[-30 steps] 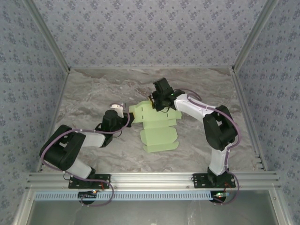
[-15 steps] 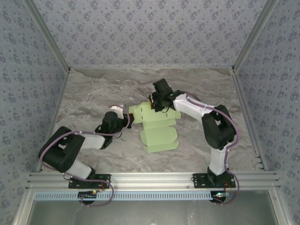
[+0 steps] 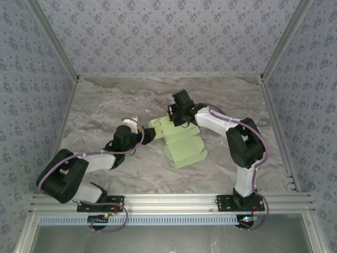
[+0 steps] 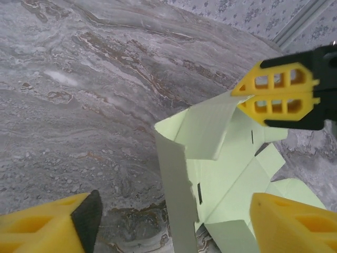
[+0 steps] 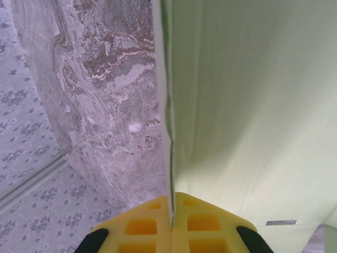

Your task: Fold the paper box

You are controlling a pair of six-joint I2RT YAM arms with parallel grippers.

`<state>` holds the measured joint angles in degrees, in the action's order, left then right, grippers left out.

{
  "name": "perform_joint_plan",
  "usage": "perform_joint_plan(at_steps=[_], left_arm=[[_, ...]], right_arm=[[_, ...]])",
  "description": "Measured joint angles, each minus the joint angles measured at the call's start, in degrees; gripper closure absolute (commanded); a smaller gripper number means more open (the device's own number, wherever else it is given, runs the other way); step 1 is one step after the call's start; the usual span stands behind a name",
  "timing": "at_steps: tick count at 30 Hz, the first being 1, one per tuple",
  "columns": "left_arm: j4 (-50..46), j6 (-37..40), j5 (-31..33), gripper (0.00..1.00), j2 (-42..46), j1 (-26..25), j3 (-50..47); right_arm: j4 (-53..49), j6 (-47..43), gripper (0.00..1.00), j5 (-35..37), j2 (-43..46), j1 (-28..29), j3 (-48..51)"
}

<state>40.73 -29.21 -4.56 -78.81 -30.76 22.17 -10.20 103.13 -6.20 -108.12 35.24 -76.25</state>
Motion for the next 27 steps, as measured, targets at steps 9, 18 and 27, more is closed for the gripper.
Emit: perform_joint_plan(at_steps=[9,18,27], left_arm=[[-11.8,1.2,-0.8,0.18,2.4,5.6,6.2],[-15.7,3.5,-7.4,0.18,-6.8,6.9,11.9],[-16.5,3.6,-11.1,0.20,-11.1,6.9,13.2]], right_arm=[[6.0,-2.7,0.96,0.9,1.7,0.3,4.9],[7.9,-3.7,0.96,1.1,2.5,2.4,5.2],[8.1,-3.7,0.96,2.1,3.1,3.6,5.9]])
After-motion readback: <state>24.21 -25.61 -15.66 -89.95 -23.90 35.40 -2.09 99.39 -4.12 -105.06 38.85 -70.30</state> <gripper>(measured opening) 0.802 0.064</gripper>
